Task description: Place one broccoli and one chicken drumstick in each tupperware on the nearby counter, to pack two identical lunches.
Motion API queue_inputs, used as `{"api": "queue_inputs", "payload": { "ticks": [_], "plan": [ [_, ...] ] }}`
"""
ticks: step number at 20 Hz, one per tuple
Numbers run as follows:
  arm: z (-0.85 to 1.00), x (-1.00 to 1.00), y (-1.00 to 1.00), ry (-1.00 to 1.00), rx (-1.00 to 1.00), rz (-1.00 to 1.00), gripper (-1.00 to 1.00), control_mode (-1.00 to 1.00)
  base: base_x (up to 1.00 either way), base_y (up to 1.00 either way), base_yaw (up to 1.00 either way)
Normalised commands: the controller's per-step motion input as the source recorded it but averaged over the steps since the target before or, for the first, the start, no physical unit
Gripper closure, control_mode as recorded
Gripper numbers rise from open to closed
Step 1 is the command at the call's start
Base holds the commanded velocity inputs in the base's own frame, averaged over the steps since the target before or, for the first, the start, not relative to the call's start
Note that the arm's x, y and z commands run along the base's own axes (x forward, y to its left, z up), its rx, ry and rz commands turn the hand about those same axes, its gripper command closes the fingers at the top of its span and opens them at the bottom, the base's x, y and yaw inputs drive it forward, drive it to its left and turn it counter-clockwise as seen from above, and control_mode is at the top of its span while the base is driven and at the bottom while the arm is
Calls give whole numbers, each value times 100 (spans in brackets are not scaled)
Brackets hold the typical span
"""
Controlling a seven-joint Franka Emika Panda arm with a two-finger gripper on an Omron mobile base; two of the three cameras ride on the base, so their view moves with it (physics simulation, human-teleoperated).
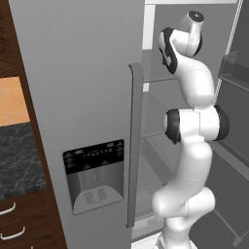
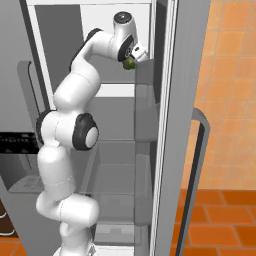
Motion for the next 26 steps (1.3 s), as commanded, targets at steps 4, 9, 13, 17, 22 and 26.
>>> {"api": "queue_inputs", "payload": {
  "ticks": [4,9,13,17,22,26],
  "plan": [
    [-16,-95,40,-20,-3,0,100,-100,0,0,0],
    [29,-100,8,-12,0,0,100,-100,0,0,0],
    [56,-100,0,-1,0,0,100,-100,0,0,0],
    [18,-100,5,0,0,0,100,-100,0,0,0],
    [-42,-100,24,0,0,0,100,-100,0,0,0],
    [-64,-100,29,3,0,0,100,-100,0,0,0]
  ]
}}
